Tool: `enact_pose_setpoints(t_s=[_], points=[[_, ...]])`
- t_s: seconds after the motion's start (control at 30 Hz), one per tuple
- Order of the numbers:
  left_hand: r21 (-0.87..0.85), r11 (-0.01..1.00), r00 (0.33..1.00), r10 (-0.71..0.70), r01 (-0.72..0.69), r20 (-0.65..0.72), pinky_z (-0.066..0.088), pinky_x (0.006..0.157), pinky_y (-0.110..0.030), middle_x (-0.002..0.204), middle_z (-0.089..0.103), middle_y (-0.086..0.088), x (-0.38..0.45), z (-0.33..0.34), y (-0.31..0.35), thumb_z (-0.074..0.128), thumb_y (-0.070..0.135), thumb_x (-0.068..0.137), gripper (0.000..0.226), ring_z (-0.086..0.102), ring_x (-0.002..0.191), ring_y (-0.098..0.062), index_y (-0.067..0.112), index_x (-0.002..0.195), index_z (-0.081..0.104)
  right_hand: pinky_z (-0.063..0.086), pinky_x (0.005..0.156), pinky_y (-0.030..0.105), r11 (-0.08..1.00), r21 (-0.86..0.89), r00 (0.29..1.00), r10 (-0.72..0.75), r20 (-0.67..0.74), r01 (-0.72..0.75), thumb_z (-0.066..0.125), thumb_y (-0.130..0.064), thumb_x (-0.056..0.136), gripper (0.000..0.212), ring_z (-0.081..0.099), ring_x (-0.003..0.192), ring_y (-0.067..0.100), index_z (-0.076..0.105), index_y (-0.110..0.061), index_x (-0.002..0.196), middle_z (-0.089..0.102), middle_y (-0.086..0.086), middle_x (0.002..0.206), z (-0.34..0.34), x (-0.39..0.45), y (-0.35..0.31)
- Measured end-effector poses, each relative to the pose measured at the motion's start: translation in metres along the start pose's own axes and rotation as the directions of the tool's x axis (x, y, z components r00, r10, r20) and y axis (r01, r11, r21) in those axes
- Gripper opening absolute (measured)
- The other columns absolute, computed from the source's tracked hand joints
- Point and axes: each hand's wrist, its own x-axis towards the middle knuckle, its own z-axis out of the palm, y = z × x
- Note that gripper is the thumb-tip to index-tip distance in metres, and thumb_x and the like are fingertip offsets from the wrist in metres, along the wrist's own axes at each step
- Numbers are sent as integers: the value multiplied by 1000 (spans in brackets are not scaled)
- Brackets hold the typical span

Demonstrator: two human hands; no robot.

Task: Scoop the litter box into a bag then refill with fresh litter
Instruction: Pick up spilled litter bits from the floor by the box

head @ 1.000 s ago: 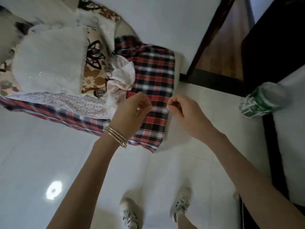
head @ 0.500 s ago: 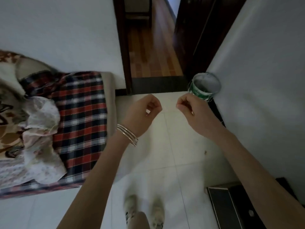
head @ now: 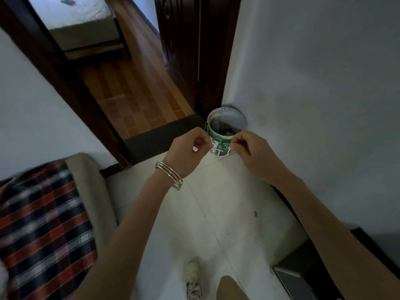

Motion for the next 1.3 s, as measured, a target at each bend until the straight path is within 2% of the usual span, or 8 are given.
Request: enact_pose_setpoints(t_s=[0.17, 0.27, 0.37, 0.47, 0.67, 0.8, 1.0, 1.3], points=[[-11, 1000, 998, 10, -9, 61, 41, 69, -2, 84, 59, 5, 100, 19, -16, 59, 11, 86, 6, 53, 72, 1, 9, 91, 59, 36, 62, 2, 996, -5, 996, 87, -30, -87, 51, -10, 93, 5, 46, 67, -1, 55, -10, 90, 48, -16, 75, -20, 78, 49], [-20, 1000, 996, -1, 3, 88, 40, 68, -1, 80, 58, 8, 160, 33, -28, 60, 9, 85, 3, 52, 69, 2, 10, 88, 59, 36, 63, 1, 995, -5, 994, 101, -32, -101, 51, -9, 94, 10, 47, 69, -2, 52, -15, 86, 49, -15, 75, -34, 128, 81], [-27, 999, 997, -25, 27, 75, 39, 65, -1, 75, 55, 13, 219, 45, -39, 59, 7, 85, 7, 52, 67, 2, 14, 84, 56, 35, 64, 0, 994, -19, 994, 104, -35, -105, 52, -8, 93, 6, 45, 68, -2, 56, -9, 89, 49, -12, 76, -50, 182, 111], [-26, 998, 995, -48, 51, 84, 38, 64, 0, 73, 54, 16, 277, 55, -47, 60, 7, 85, 7, 51, 67, 3, 13, 84, 56, 35, 64, 0, 994, -24, 994, 104, -22, -105, 51, -9, 93, 7, 44, 69, -3, 53, -12, 87, 46, -17, 76, -68, 233, 137], [-23, 998, 996, -59, 61, 68, 38, 64, 1, 78, 57, 6, 380, 69, -65, 58, 9, 86, 6, 50, 66, 3, 5, 90, 59, 35, 64, 2, 993, -51, 994, 106, -7, -107, 49, -9, 94, 7, 44, 69, 1, 55, -5, 93, 52, 1, 86, -95, 327, 181], [-42, 996, 990, -77, 82, 122, 40, 65, 1, 81, 57, 7, 446, 77, -86, 58, 11, 87, 5, 51, 69, 3, 8, 90, 58, 35, 63, 3, 987, -58, 989, 151, -4, -151, 49, -12, 95, 10, 45, 69, 0, 55, -5, 94, 53, 2, 88, -100, 386, 213], [-51, 993, 982, -100, 109, 161, 40, 63, 1, 83, 59, 2, 536, 92, -128, 60, 8, 85, 8, 51, 69, 3, 13, 84, 54, 38, 74, 22, 968, -76, 971, 240, -11, -240, 49, -12, 95, 12, 49, 81, 13, 56, -3, 96, 53, 2, 90, -97, 461, 260], [-20, 972, 948, -224, 235, 226, 43, 66, -8, 77, 60, 4, 620, 144, -199, 64, 4, 79, 12, 57, 73, -10, 15, 80, 58, 44, 80, 34, 927, -95, 928, 369, 49, -364, 46, -13, 95, 12, 51, 85, 18, 55, -4, 95, 53, 4, 93, -68, 530, 348]])
